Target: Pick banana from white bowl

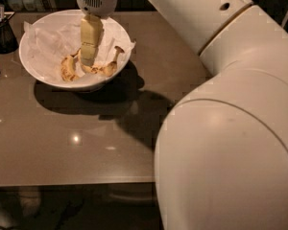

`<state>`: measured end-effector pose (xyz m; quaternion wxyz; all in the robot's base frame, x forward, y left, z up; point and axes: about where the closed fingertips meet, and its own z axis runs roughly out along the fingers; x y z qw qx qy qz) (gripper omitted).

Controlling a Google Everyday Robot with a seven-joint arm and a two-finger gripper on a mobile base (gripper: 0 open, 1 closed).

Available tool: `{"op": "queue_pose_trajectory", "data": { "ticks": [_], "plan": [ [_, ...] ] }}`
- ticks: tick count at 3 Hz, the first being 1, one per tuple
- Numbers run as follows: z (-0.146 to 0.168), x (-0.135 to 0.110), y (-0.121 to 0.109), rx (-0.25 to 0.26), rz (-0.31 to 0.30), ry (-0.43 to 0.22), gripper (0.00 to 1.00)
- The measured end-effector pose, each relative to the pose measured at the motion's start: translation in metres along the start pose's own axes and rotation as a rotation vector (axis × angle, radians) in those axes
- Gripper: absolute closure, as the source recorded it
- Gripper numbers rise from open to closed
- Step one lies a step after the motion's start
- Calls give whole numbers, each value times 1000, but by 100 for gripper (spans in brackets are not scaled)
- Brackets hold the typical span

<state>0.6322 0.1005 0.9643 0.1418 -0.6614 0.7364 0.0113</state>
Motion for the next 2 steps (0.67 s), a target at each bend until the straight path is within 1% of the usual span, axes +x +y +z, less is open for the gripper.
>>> {"op": "queue_pose_trajectory", "data": {
  "ticks": [1,2],
  "plan": [
    [9,-10,-11,-11,8,-12,0],
    [17,-13,-20,-33,23,-32,17]
  ]
}}
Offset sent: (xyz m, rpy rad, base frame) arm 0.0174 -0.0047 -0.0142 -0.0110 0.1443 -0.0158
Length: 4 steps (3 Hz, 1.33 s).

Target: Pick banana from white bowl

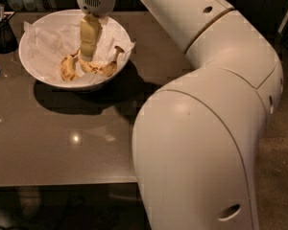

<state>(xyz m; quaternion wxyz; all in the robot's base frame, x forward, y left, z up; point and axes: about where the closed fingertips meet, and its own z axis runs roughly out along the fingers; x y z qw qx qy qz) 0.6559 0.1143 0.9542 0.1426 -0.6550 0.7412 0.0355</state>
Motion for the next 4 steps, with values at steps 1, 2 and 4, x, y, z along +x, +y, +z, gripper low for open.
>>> {"op": "queue_pose_trajectory", "data": {
  "ticks": [1,2,4],
  "plan": [
    [10,-4,-3,-19,-2,1,36],
    [18,-8,-4,-32,-7,7,35],
    [33,-13,-7,-51,-20,23,45]
  ]
}}
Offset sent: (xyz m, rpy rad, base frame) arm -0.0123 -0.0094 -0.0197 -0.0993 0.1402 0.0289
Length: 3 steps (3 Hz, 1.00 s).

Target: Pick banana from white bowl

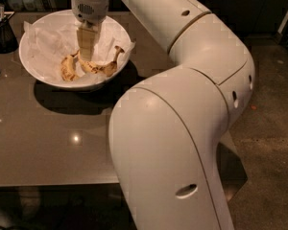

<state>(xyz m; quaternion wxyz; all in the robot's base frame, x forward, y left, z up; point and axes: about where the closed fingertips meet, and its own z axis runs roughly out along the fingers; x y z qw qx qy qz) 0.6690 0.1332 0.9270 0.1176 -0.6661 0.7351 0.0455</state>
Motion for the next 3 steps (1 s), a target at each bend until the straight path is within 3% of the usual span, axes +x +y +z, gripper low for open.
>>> {"op": "queue_pose_trajectory", "data": {
  "ticks": [3],
  "plan": [
    [22,3,-7,-39,24,14,49]
  ]
}}
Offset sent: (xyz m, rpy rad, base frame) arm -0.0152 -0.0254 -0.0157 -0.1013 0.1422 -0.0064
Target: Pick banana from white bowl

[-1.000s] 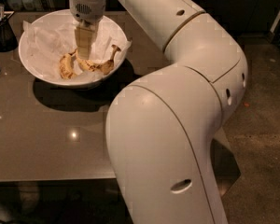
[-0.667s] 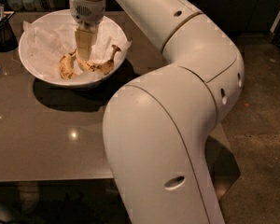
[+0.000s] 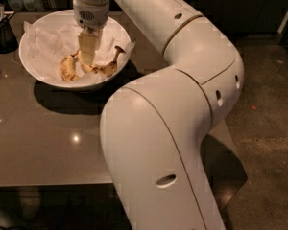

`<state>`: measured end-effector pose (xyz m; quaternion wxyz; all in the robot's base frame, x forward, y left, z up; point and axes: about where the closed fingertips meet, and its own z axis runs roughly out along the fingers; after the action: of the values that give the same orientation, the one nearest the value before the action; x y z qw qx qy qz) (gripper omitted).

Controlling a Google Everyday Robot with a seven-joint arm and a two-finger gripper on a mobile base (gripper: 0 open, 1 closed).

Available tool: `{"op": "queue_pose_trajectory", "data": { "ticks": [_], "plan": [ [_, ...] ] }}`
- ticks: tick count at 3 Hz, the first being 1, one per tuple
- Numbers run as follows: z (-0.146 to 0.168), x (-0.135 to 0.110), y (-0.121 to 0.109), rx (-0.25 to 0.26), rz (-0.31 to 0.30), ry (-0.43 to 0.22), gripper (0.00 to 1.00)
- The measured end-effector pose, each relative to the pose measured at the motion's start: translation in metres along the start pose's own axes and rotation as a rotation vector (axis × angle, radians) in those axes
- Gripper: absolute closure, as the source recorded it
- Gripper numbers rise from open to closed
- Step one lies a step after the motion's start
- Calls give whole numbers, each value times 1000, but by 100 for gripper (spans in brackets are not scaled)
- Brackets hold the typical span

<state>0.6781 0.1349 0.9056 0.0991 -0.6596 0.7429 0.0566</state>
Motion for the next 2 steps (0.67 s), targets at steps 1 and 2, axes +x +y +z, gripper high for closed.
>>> {"op": "queue_pose_trajectory", "data": {
  "ticks": [1,2],
  "plan": [
    [8,1,-2,-13,7,6,50],
    [15,1,-4,-20,13,18,50]
  ]
}}
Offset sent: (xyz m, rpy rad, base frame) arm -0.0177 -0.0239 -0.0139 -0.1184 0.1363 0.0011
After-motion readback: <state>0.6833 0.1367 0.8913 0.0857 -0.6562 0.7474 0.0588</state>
